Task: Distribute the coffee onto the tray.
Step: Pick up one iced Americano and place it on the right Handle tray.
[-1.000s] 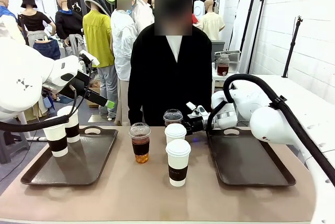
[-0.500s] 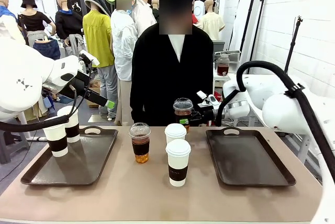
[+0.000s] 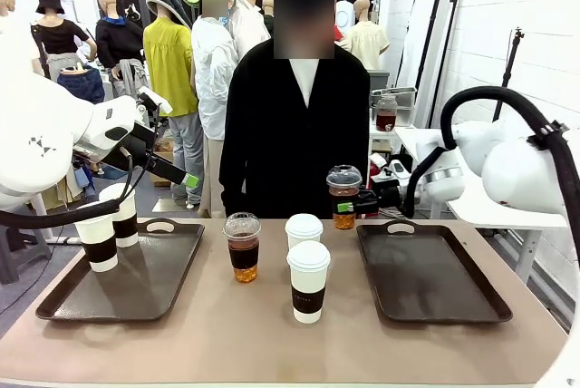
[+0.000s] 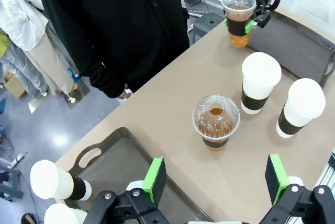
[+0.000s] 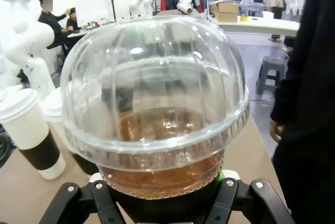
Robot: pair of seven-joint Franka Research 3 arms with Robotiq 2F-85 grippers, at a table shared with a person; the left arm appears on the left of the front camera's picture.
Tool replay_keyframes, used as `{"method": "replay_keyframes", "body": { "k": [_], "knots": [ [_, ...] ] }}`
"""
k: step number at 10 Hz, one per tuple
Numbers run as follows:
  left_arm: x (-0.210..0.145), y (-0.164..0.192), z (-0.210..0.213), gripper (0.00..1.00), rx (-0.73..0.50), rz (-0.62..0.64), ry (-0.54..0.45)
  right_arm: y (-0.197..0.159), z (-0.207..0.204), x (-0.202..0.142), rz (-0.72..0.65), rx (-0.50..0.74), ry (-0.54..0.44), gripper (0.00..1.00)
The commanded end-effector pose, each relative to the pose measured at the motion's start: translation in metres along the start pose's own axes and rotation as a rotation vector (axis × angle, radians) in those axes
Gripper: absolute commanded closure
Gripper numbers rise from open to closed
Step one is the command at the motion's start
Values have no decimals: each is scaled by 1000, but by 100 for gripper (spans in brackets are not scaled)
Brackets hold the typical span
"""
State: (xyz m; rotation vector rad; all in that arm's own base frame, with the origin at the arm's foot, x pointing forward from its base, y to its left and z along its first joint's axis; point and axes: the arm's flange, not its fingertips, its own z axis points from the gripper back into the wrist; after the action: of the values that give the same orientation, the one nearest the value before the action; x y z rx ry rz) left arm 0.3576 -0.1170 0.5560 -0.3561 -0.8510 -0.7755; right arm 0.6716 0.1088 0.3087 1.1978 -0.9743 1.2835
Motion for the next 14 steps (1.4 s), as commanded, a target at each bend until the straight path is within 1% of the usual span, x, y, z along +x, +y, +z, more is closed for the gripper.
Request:
{"method": "replay_keyframes", "body": {
  "k": [1,4,6,8,10,14],
  "knots": [
    [-1,1,1,0,-12,3,3,31,18,4,19,-64,-24,33],
    [-1,1,1,0,-12,3,3,62,59,-9,30,-140,-39,33],
    [-1,1,1,0,-12,3,3,72,77,-24,52,-164,-35,33],
    [-1,1,1,0,-12,3,3,75,89,-40,69,-164,-24,33],
    [-1,1,1,0,-12,3,3,75,97,-56,78,-166,-57,33],
    [-1,1,1,0,-12,3,3,61,103,-71,81,-168,-85,33]
  ]
}}
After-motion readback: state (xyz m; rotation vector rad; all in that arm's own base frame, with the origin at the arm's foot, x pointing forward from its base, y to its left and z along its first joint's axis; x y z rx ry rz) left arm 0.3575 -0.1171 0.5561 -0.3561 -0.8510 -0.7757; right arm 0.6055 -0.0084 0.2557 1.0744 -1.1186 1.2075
